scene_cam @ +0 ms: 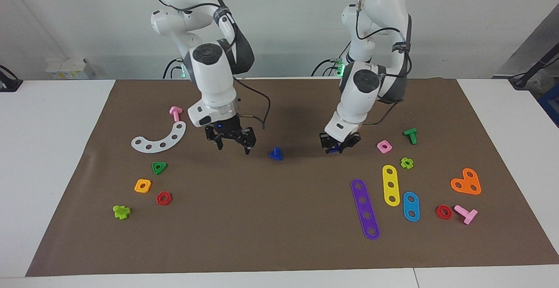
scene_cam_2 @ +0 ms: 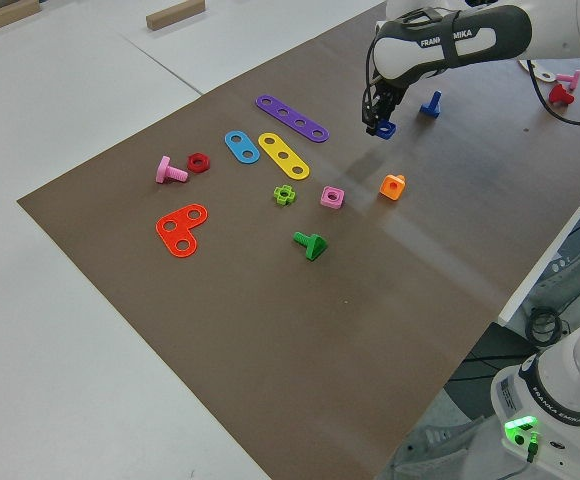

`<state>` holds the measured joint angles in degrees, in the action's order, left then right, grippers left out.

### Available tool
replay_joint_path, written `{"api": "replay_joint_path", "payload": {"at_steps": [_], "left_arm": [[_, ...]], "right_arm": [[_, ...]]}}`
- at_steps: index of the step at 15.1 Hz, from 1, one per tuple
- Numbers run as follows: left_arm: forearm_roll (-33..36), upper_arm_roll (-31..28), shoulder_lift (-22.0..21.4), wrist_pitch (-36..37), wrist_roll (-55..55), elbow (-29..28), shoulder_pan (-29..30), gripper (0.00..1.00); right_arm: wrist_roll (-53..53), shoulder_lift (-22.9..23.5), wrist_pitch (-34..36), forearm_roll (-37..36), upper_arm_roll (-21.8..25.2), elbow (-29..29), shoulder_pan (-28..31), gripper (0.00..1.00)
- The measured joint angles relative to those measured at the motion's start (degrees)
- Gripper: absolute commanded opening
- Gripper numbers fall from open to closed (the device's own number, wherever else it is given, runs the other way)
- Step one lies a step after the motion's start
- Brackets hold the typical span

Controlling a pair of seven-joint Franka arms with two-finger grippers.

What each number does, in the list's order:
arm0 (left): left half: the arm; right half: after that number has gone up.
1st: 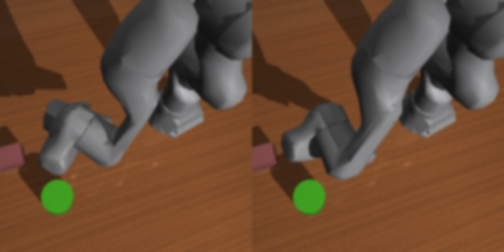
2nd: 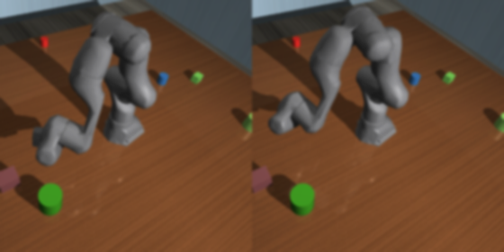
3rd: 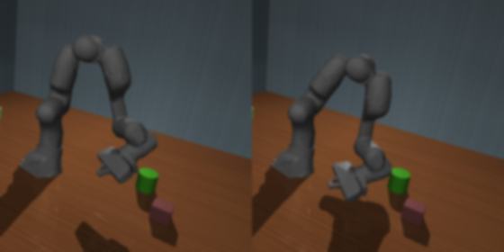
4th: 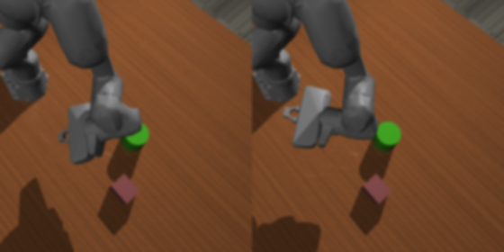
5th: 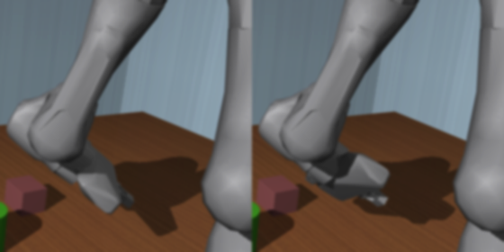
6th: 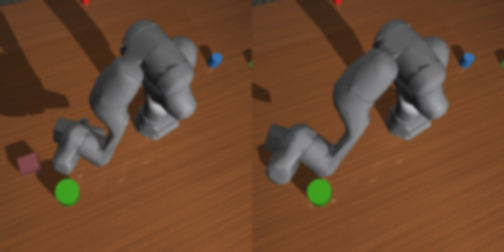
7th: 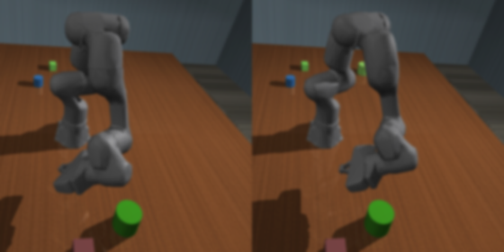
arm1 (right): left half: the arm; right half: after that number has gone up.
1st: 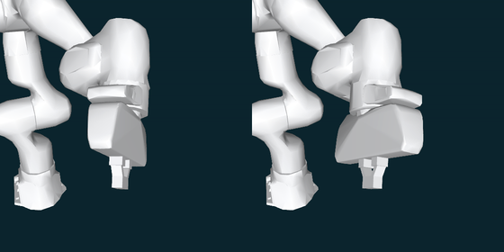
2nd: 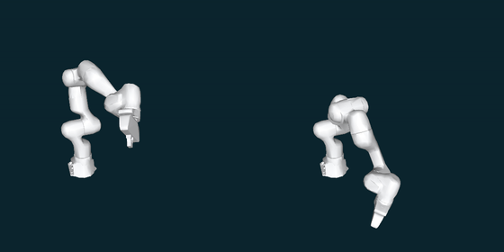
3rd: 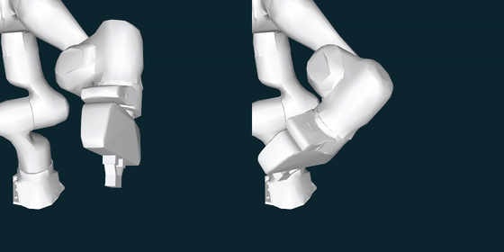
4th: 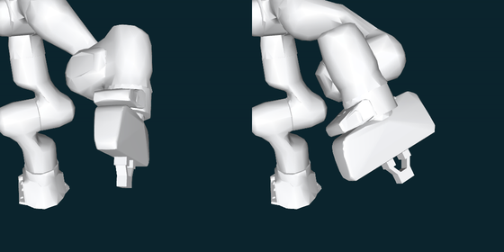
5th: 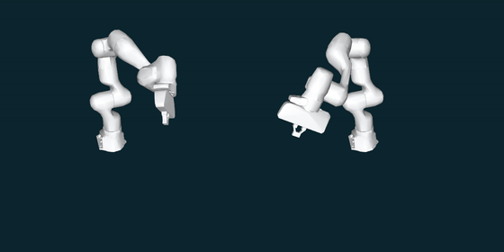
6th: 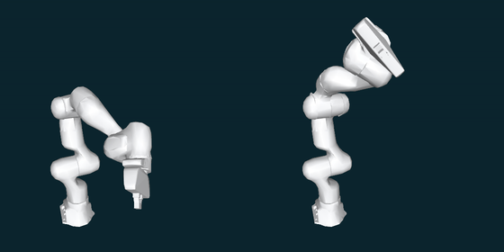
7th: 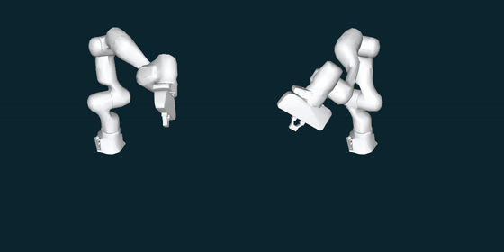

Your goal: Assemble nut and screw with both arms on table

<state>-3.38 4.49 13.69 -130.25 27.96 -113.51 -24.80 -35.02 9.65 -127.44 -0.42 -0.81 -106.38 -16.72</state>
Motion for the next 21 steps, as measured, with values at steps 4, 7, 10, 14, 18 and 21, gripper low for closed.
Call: {"api": "replay_joint_path", "payload": {"at_steps": [4, 7, 10, 14, 18, 21], "left_arm": [[0.00, 0.01, 0.36, 0.66, 11.77, 3.35, -6.66, 0.00], [-0.03, 0.00, 1.18, -0.05, 14.97, 4.79, -8.89, 0.00], [-0.03, -0.01, 3.82, -1.25, 18.57, 8.21, -10.75, 0.00], [-0.03, -0.01, 6.91, -3.19, 21.47, 11.11, -12.39, 0.00], [-0.03, -0.14, 8.48, -3.45, 21.58, 12.23, -12.41, 0.00], [-0.03, -0.15, 9.09, -3.57, 21.58, 12.37, -12.41, 0.00]], "right_arm": [[8.46, -5.77, 5.44, 0.02, 0.07, 0.04, 7.99, 1.00], [12.10, -9.49, 8.85, 0.02, 0.19, 0.14, 11.99, 1.00], [14.05, -11.27, 15.37, 0.02, 0.31, 3.06, 13.25, 1.00], [15.31, -11.38, 22.98, 0.02, 0.29, 9.20, 13.32, 1.00], [20.63, -11.22, 28.63, 0.01, -0.05, 12.59, 13.31, 1.00], [24.52, -11.06, 31.25, 0.01, -0.05, 13.49, 13.31, 1.00]]}}
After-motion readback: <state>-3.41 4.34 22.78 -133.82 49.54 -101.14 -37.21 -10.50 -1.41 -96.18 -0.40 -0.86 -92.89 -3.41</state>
